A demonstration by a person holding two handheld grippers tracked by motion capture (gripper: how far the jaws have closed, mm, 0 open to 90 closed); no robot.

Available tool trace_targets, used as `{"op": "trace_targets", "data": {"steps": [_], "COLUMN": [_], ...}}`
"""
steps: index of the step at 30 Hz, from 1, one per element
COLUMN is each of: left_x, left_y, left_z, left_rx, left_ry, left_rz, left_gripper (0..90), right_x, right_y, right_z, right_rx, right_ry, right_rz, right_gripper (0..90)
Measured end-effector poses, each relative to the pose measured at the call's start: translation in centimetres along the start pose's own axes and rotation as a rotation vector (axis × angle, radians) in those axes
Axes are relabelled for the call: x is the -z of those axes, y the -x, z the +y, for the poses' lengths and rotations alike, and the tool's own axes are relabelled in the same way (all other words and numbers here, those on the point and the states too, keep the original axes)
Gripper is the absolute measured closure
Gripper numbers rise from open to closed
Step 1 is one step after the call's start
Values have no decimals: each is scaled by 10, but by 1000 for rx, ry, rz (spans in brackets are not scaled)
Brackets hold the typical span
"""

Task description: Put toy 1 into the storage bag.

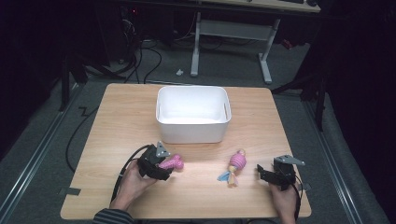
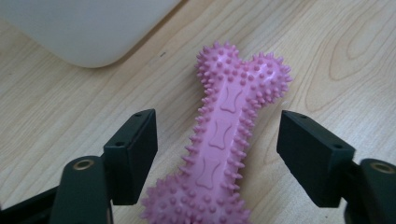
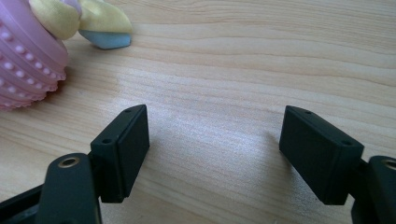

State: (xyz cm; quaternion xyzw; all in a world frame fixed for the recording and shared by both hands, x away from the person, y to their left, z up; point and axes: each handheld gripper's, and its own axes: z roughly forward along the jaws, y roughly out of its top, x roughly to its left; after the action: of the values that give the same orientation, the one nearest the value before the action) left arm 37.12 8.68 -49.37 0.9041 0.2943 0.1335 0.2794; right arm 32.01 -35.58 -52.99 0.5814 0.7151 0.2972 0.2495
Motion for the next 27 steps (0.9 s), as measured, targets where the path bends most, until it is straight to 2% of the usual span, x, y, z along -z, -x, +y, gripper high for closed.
{"op": "trace_targets", "data": {"steps": [5, 8, 14, 27], "left_x": [-8, -10, -15, -18], "left_y": [-1, -3, -5, -6], "left_z": [1, 1, 0, 0], "left_rx": [-4, 1, -2, -15], "left_ry": [-16, -22, -35, -26], "left_rz": [-19, -12, -27, -72], "left_gripper": [332, 344, 380, 499], "right_x": [0, 0, 0, 0], "right_y": [0, 0, 0, 0], "right_z": [0, 0, 0, 0], "right_rx": [1, 0, 1, 2], "right_ry": [0, -1, 0, 0], "right_rz": [0, 0, 0, 1], "right_gripper": [243, 243, 243, 243]}}
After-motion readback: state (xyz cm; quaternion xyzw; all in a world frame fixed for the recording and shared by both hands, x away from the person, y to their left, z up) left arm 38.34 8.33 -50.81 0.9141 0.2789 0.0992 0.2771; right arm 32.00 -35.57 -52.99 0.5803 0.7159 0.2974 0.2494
